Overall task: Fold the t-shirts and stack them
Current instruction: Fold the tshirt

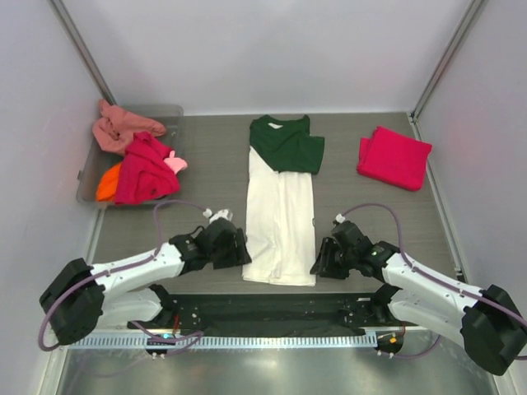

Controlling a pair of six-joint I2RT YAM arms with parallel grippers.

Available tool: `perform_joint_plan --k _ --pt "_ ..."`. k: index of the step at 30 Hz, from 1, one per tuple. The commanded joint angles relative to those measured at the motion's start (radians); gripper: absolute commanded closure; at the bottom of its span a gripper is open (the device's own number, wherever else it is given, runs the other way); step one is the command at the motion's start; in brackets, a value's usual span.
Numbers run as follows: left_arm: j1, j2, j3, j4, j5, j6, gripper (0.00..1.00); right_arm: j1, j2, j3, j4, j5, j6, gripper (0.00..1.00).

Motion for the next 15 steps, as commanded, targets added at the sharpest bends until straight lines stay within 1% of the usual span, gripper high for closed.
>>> perform_joint_plan --k 1,3,5,7,8,9,11,12,13,14,15 --pt "-0.119 -0.094 -0.059 -0.009 -0.109 -0.15 0.39 0.021 -0.034 -0.047 0.049 -0.04 0.079 0.57" --pt "-0.171 -0.112 -0.108 0.008 -0.135 -0.208 0.41 0.032 -0.048 -0.062 0.058 -0.045 0.099 0.58" --pt "-0.188 -0.106 -0.131 0.022 -0.129 -0.233 0.43 0.048 -0.06 -0.067 0.058 -0.032 0.108 0.59" --pt "-0.191 -0.097 -0.145 0.033 -0.125 -0.237 0.45 0.053 -0.064 -0.071 0.056 -0.035 0.109 0.63" --pt "-0.194 -0.09 -0.148 0.039 -0.122 -0.237 0.47 0.056 -0.06 -0.073 0.055 -0.043 0.109 0.67" --pt "-0.196 -0.085 -0.153 0.055 -0.119 -0.239 0.48 0.056 -0.054 -0.073 0.055 -0.051 0.108 0.74" --pt "-0.197 -0.08 -0.159 0.071 -0.105 -0.243 0.5 0.059 -0.048 -0.076 0.055 -0.065 0.106 0.85" --pt "-0.197 -0.073 -0.161 0.08 -0.099 -0.246 0.51 0.061 -0.042 -0.079 0.055 -0.066 0.103 0.97" --pt "-0.199 -0.071 -0.162 0.082 -0.088 -0.249 0.53 0.062 -0.041 -0.079 0.052 -0.068 0.1 0.99" --pt "-0.199 -0.07 -0.162 0.083 -0.083 -0.251 0.57 0.064 -0.04 -0.078 0.037 -0.062 0.097 0.99" --pt "-0.2 -0.065 -0.165 0.083 -0.08 -0.257 0.59 0.064 -0.042 -0.075 0.03 -0.059 0.093 0.99"
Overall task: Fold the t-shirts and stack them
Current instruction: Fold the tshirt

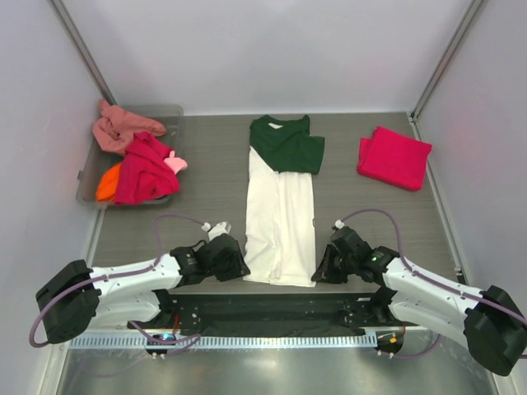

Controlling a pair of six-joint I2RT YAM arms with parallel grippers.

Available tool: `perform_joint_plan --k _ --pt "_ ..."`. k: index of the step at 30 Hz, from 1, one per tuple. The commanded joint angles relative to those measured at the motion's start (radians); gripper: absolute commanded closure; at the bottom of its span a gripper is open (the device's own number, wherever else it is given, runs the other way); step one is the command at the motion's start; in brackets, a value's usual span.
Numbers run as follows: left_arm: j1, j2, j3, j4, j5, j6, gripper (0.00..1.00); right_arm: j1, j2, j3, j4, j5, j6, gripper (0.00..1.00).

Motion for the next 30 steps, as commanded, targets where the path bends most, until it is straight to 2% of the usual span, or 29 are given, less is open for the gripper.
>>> perform_joint_plan --k 1,4,5,7,8,14,18,20,25,28,30 --pt "-0.01 0.014 -0.023 0.032 0.005 -0.031 0.61 0.01 -0.003 0.0 -0.025 -0.016 -0.006 0.99" --pt "-0.013 0.026 -0.032 0.054 0.014 -0.031 0.73 0.01 -0.019 0.014 -0.048 -0.019 -0.012 0.99" --pt "-0.013 0.029 -0.032 0.06 0.017 -0.032 0.79 0.01 -0.023 0.029 -0.057 -0.021 -0.014 0.99" --pt "-0.016 0.032 -0.032 0.061 0.028 -0.04 0.98 0.01 -0.036 0.049 -0.083 -0.015 -0.027 0.99" --pt "-0.027 0.027 -0.032 0.058 0.034 -0.045 1.0 0.01 -0.042 0.074 -0.121 -0.009 -0.032 0.99" --pt "-0.096 -0.072 -0.043 0.064 0.069 -0.131 1.0 0.01 -0.138 0.163 -0.24 0.033 -0.049 0.99" --pt "-0.093 -0.112 -0.011 0.072 0.08 -0.151 1.0 0.009 -0.148 0.226 -0.257 0.114 -0.072 0.99" --pt "-0.043 -0.115 0.014 0.067 0.108 -0.12 1.0 0.01 -0.111 0.278 -0.257 0.185 -0.09 0.99" --pt "0.183 -0.065 0.156 0.015 0.258 0.004 1.0 -0.011 0.042 0.458 -0.247 0.367 -0.208 0.99" --pt "0.315 0.01 0.231 0.049 0.345 0.067 1.0 -0.059 0.173 0.576 -0.235 0.416 -0.288 0.99" --pt "0.382 0.096 0.322 0.029 0.349 0.122 1.0 -0.144 0.264 0.626 -0.2 0.383 -0.349 0.99"
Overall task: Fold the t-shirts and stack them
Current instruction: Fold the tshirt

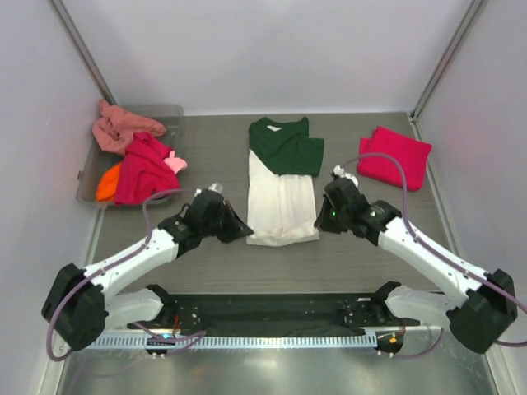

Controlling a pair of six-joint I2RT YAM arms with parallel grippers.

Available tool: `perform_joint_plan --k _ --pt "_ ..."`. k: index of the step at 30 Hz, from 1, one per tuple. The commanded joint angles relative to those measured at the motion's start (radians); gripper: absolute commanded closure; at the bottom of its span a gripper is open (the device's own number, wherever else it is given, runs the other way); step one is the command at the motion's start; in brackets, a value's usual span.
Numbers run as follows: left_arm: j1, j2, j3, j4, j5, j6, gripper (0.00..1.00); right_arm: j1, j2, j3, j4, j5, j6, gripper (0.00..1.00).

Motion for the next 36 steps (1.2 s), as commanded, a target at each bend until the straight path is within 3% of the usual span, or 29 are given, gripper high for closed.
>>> perform_joint_plan --k 1,2,6,11,14,33,34,35,36 --pt "0.104 0.108 0.138 -0.002 0.089 0.124 1.0 -0.113 0.115 0.131 0.073 0.039 -0.148 0.99" --pt "0.126 0.188 0.201 -0.002 0.101 0.138 1.0 -0.189 0.15 0.151 0.09 -0.028 -0.162 0.99" --pt "0.225 0.375 0.348 0.021 0.143 0.19 1.0 -0.286 0.334 0.265 0.156 -0.107 -0.219 0.99" --pt "0.259 0.527 0.503 0.046 0.103 0.224 1.0 -0.349 0.615 0.45 0.168 -0.237 -0.238 0.99" --pt "0.278 0.606 0.563 0.05 0.086 0.228 1.0 -0.369 0.704 0.527 0.168 -0.275 -0.222 0.99" --pt "0.362 0.894 0.875 0.084 0.14 0.214 0.99 -0.438 0.954 0.838 0.152 -0.256 -0.201 0.99" --pt "0.363 0.932 0.895 0.082 0.14 0.216 0.97 -0.445 0.966 0.852 0.15 -0.258 -0.193 0.95" --pt "0.362 0.949 0.933 0.081 0.149 0.218 0.91 -0.445 0.985 0.866 0.152 -0.256 -0.187 0.83" --pt "0.363 0.965 0.953 0.072 0.166 0.225 0.6 -0.446 0.989 0.881 0.15 -0.245 -0.179 0.49"
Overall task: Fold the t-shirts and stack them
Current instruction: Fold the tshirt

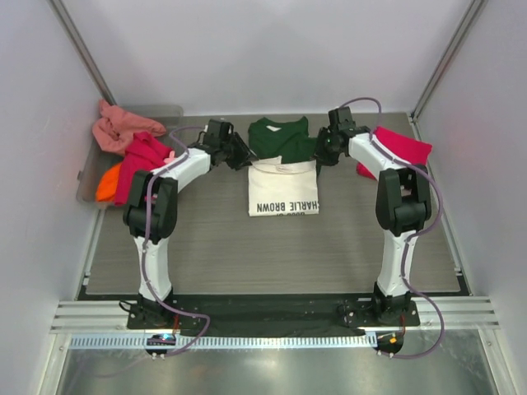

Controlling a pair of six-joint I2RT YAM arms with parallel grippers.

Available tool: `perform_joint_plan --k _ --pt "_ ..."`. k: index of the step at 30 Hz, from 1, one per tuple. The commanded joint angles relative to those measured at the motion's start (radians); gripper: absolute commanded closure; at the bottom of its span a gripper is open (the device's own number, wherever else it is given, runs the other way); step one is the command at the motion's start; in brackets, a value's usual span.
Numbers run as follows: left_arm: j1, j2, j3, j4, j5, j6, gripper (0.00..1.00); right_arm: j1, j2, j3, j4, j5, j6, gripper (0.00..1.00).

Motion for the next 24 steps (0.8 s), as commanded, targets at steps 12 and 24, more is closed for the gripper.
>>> perform_joint_plan --k 12,24 --pt "-0.025 -0.309 -0.338 0.041 -0.09 0.058 0.25 -0.007 -0.377 -0.477 0.196 -0.07 0.035 0.36" --pt "-0.103 -0.391 -0.68 0.201 -0.047 0.0 0.48 0.003 -0.431 -0.818 0.365 -0.243 0.029 0.54"
